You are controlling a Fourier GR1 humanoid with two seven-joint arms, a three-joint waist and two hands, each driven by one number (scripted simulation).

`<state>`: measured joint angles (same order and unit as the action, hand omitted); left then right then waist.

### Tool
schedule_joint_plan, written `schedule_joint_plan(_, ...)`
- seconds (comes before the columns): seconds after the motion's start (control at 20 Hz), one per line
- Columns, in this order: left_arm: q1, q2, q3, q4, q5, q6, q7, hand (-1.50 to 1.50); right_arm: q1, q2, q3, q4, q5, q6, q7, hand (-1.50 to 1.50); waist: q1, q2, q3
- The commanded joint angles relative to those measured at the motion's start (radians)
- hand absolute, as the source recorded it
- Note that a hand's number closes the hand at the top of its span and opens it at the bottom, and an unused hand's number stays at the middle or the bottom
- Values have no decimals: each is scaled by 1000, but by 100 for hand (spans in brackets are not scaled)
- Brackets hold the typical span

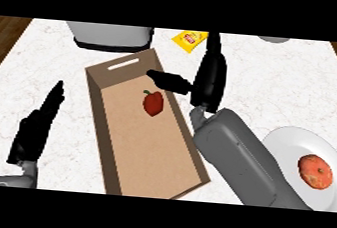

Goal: Pick the bell pepper from the plate and place it in the cardboard box

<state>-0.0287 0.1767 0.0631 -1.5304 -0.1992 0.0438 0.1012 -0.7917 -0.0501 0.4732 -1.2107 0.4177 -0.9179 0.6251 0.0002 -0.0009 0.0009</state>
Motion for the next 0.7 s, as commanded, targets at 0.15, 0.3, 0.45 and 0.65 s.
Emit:
schedule_joint_plan(0.15, 67, -12, -6, -28, -6, 5, -19, 0, 251, -174, -116, -296, -11, -41, -1, -150, -29, -9, 0)
schedule_joint_plan(0.3, 49, -6, 2, -31, -7, 6, -9, 0, 410, -277, -157, -511, -95, 16, -34, -150, -36, -8, 0)
schedule_joint_plan(0.45, 56, -23, -6, -11, -22, 22, -38, 0, 555, -366, -225, -622, -219, 77, -135, -150, -23, -2, 0)
schedule_joint_plan(0.65, 54, 2, 15, -37, -3, -2, -23, 0, 768, -467, -330, -777, -388, 190, -257, -150, -26, -3, 1)
